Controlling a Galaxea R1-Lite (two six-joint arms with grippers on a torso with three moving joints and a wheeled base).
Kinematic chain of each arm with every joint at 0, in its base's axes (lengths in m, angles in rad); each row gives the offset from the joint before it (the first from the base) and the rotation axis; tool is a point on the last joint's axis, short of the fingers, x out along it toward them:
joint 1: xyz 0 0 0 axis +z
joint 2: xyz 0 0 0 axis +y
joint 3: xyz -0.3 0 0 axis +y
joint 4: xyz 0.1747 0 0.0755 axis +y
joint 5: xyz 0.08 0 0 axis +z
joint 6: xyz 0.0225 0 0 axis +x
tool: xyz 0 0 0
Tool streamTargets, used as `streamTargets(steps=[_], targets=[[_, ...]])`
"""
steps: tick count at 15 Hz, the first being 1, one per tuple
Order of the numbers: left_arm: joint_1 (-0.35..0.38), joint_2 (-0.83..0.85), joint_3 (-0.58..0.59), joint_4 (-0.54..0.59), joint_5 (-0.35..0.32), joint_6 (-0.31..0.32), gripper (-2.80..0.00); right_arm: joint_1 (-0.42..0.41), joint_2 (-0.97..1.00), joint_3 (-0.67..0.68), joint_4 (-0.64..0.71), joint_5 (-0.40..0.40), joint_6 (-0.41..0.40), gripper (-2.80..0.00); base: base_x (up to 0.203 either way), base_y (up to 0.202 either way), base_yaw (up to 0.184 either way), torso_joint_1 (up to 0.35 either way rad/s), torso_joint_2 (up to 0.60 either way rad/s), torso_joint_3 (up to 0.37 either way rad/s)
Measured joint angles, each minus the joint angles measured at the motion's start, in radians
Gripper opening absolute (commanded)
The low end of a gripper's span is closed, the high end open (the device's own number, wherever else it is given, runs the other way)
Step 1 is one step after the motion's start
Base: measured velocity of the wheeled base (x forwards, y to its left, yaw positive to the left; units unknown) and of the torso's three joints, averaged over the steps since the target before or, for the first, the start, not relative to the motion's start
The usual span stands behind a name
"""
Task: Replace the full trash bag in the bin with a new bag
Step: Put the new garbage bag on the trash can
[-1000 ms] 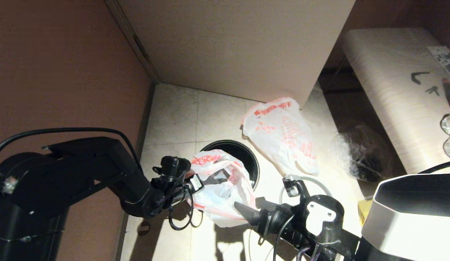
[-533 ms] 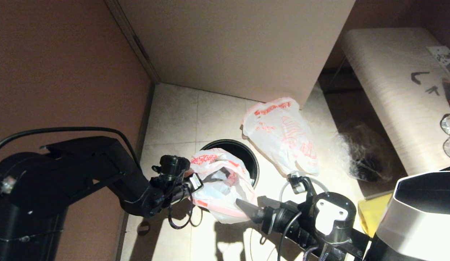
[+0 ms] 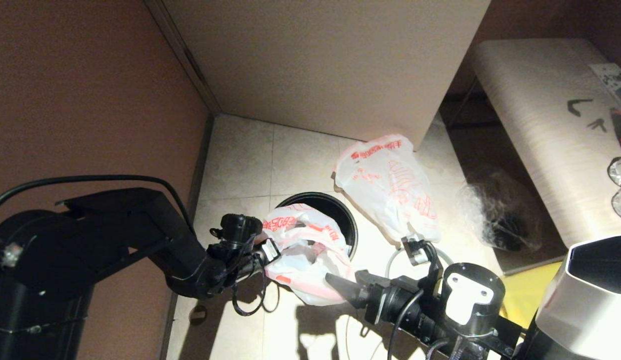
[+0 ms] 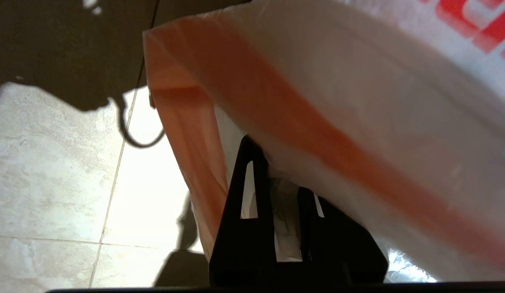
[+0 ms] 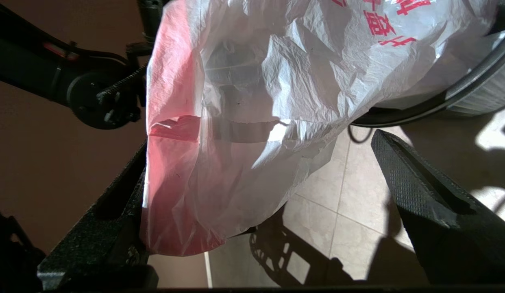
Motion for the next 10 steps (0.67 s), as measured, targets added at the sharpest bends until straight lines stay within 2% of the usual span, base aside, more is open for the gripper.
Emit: streamTargets(steps=[6, 9, 10], targets=[[0.001, 0.002, -0.001, 0.0, 0.001, 0.004, -2.8, -0.002, -0.029, 0.023, 0.0, 0.033, 0.02, 0.0, 0.0, 0.0, 0.0, 0.0, 0.0, 0.0], [0.002, 0.0, 0.0, -0.001, 0.001, 0.004, -2.8, -0.01, -0.031, 0.024, 0.0, 0.024, -0.001, 0.0, 0.0, 0.0, 0.0, 0.0, 0.0, 0.0], [0.002, -0.003, 0.001, -0.001, 0.001, 0.004, -2.8, -0.027, -0.031, 0.024, 0.0, 0.017, -0.03, 0.0, 0.0, 0.0, 0.0, 0.0, 0.0, 0.0]])
